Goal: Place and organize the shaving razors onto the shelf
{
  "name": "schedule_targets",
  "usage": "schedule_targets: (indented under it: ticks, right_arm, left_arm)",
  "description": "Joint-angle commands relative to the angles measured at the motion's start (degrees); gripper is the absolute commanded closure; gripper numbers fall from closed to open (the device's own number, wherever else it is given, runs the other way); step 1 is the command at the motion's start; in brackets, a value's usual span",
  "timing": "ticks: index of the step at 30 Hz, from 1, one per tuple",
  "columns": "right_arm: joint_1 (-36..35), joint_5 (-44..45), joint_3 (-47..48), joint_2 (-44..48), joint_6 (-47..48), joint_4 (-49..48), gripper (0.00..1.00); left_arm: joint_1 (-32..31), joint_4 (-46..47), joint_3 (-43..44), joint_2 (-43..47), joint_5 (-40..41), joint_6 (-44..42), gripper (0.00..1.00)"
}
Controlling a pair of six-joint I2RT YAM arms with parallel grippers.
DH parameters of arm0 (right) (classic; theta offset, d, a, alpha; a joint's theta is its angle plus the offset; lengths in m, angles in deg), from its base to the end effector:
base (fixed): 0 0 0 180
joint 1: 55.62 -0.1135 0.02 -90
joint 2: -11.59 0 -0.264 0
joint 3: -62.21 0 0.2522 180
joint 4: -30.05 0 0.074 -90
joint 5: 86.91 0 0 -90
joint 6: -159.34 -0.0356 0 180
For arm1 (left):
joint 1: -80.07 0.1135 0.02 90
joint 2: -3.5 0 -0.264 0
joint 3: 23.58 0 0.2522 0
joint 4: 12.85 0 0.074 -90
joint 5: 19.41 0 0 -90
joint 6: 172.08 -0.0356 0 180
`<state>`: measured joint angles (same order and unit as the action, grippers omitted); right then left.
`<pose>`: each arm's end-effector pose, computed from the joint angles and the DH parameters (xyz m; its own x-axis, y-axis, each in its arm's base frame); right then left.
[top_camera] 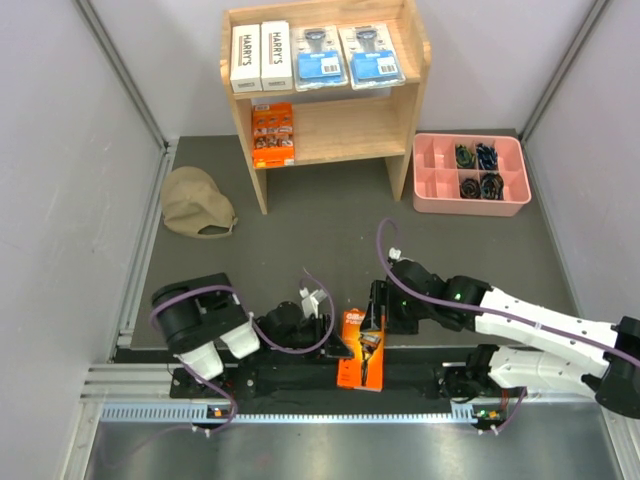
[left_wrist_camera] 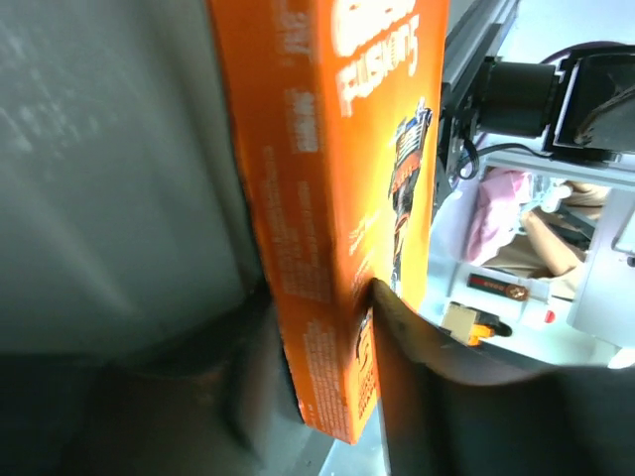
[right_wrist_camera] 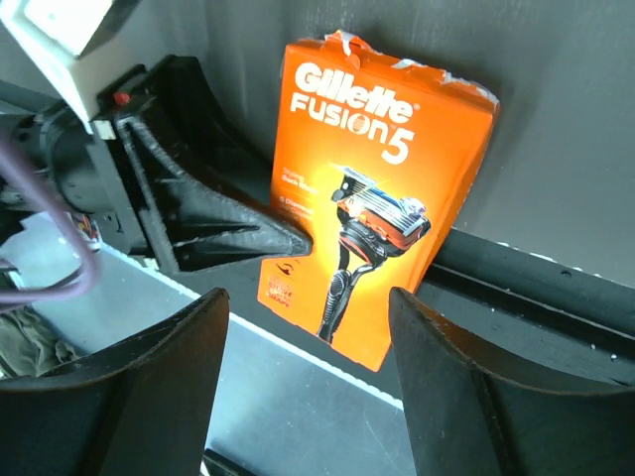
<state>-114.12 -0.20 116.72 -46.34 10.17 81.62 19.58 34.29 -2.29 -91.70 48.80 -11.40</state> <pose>0.0998 0.1668 0.2324 -0.9650 0.0659 -0.2537 -0.0776 0.8526 0.5167 0.0916 -0.1887 0.0859 -0.9900 -0.0298 -0.1376 0.1120 0.4258 -0.8979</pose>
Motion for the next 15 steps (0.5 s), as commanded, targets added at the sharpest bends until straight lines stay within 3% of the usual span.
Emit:
schedule_targets:
  ticks: [1, 3, 6, 10, 13, 14, 15]
  right_arm:
    - [0.8, 1.4, -0.1, 2.2, -0.3, -0.2, 0.34]
    - [0.9, 1.7, -0.1, 2.6, -0.3, 0.1, 0.34]
    - [1.1, 2.1, -0.1, 3.2, -0.3, 0.3, 0.34]
    - [1.3, 2.6, 0.6, 3.7, -0.2, 0.9, 0.34]
    - [1.4, 3.1, 1.7, 4.4, 0.1, 1.6, 0.34]
    - [1.5, 4.3, 2.7, 5.1, 0.5, 2.0, 0.34]
    - [1.5, 4.4, 3.1, 5.5, 0.6, 2.0, 0.34]
  left_arm:
    - [-0.1, 21.4, -1.9, -7.2, -1.1, 3.7, 0.62]
    - [-0.2, 23.8, -2.0, -9.1, -1.5, 4.5, 0.72]
    - [-0.2, 24.2, -1.6, -8.8, -1.9, 4.4, 0.76]
    - [-0.1, 18.0, 0.0, -4.0, -2.3, 2.6, 0.80]
    - [-0.2, 4.8, 3.3, 4.4, -1.9, -1.1, 0.82]
    - [-0.2, -12.2, 7.8, 12.6, 0.2, -6.6, 0.83]
    - [-0.2, -18.1, 9.6, 15.5, 1.4, -9.0, 0.88]
